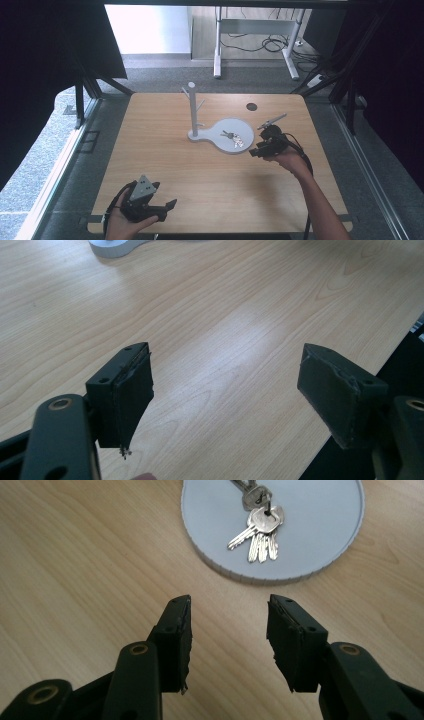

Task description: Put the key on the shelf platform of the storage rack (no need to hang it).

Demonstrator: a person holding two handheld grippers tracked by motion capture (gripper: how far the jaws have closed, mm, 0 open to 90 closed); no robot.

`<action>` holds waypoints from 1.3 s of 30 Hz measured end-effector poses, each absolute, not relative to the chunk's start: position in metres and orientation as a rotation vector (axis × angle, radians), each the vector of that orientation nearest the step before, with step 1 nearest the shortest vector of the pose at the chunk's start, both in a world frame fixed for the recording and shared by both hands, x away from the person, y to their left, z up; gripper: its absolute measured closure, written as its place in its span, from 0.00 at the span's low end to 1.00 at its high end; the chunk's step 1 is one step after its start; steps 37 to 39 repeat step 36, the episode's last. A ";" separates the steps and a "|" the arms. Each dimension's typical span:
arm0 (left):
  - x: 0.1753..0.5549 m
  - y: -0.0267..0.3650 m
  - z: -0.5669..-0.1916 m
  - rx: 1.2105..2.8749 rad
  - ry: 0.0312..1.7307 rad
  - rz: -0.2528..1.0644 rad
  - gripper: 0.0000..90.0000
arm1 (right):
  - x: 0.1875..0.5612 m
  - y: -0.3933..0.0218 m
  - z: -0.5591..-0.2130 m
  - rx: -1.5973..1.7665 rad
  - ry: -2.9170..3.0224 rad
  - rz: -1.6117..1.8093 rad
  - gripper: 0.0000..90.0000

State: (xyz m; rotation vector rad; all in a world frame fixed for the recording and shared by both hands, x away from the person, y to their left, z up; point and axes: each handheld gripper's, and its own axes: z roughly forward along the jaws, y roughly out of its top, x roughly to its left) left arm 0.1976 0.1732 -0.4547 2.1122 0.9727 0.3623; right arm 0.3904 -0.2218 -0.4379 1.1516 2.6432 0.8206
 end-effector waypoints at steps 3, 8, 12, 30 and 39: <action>0.197 0.173 -0.454 2.115 0.976 0.363 0.25 | 0.377 -0.231 -0.441 1.144 2.638 0.832 0.56; 0.198 0.173 -0.455 2.119 0.974 0.367 0.25 | 0.355 -0.250 -0.450 1.146 2.616 0.872 0.54; 0.198 0.171 -0.455 2.119 0.976 0.365 0.25 | 0.339 -0.264 -0.459 1.170 2.582 0.902 0.53; 0.199 0.164 -0.459 2.149 0.971 0.360 0.25 | 0.296 -0.295 -0.510 1.259 2.506 0.960 0.52; 0.199 0.164 -0.459 2.149 0.971 0.359 0.25 | 0.297 -0.289 -0.506 1.221 2.487 0.961 0.48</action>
